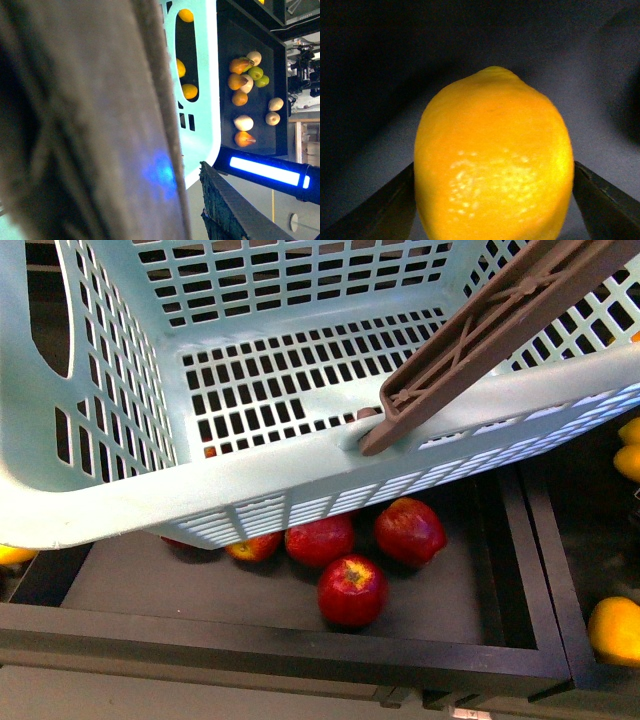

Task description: Pick lemon and mango into basket

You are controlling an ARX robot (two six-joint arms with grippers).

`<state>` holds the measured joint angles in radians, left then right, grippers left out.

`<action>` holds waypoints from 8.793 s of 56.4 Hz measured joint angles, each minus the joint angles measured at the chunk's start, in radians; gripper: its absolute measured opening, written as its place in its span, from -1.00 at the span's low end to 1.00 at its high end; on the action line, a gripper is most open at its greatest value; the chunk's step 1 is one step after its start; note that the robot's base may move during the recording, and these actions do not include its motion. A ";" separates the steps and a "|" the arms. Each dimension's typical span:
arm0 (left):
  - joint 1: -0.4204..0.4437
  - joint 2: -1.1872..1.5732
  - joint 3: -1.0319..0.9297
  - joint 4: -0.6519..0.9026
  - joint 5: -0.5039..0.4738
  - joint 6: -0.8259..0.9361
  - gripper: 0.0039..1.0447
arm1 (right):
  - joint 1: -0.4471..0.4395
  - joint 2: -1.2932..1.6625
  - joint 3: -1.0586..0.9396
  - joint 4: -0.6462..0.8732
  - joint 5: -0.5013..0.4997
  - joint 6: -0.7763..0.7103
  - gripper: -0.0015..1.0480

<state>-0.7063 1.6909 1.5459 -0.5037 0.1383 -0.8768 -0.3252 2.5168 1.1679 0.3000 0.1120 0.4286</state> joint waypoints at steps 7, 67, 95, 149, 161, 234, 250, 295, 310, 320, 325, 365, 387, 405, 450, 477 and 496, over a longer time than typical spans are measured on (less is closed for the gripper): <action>0.000 0.000 0.000 0.000 0.000 0.000 -0.53 | -0.018 -0.013 -0.020 0.005 -0.011 -0.004 0.21; 0.000 0.000 0.000 0.000 0.000 0.000 -0.54 | -0.111 -1.417 -0.506 -0.132 -0.427 -0.212 0.20; 0.000 0.000 0.000 0.000 0.000 0.000 -0.54 | 0.248 -1.551 -0.584 -0.150 -0.302 -0.166 0.20; 0.000 0.000 0.000 0.000 -0.002 0.000 -0.54 | 0.564 -1.311 -0.602 0.049 -0.160 -0.185 0.49; 0.000 0.000 0.000 0.000 0.000 0.000 -0.54 | 0.534 -1.329 -0.599 0.049 -0.158 -0.167 0.84; 0.000 0.003 0.000 0.003 0.000 0.000 -0.86 | 0.322 -2.039 -1.063 0.069 -0.112 -0.425 -0.14; -0.002 0.003 0.000 0.003 -0.004 0.000 -0.87 | 0.322 -2.040 -1.063 0.069 -0.108 -0.425 0.75; 0.000 0.006 0.001 0.003 0.000 0.003 -0.87 | 0.325 -2.043 -1.067 0.066 -0.112 -0.425 0.83; -0.001 0.006 0.001 0.003 0.001 0.001 -0.87 | 0.325 -2.044 -1.066 0.066 -0.111 -0.425 0.83; 0.000 0.006 0.001 0.003 -0.010 0.004 -0.87 | 0.325 -2.043 -1.066 0.066 -0.112 -0.425 0.83; 0.000 0.006 0.001 0.003 -0.004 0.003 -0.87 | 0.325 -2.043 -1.066 0.066 -0.112 -0.425 0.83; 0.014 0.009 0.001 0.003 -0.011 0.000 -0.87 | 0.325 -2.043 -1.066 0.066 -0.121 -0.426 0.83; 0.000 0.008 0.001 0.003 0.011 0.008 -0.87 | 0.341 -2.023 -1.044 -0.004 -0.037 -0.396 0.83; 0.002 0.009 0.002 0.003 -0.012 0.002 -0.87 | 0.183 -1.583 -0.777 -0.385 0.178 -0.124 0.83; 0.000 0.009 0.002 0.003 -0.004 0.005 -0.87 | 0.059 -0.461 -0.561 0.312 -0.263 -0.447 0.83; 0.000 0.009 0.002 0.003 -0.004 0.005 -0.87 | 0.205 -0.175 -0.380 0.401 -0.446 -0.475 0.83; 0.000 0.009 0.002 0.003 -0.003 0.005 -0.87 | 0.264 -0.111 -0.288 0.380 -0.483 -0.471 0.83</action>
<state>-0.7059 1.7000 1.5482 -0.5007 0.1352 -0.8722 -0.0608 2.4054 0.8795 0.6804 -0.3714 -0.0425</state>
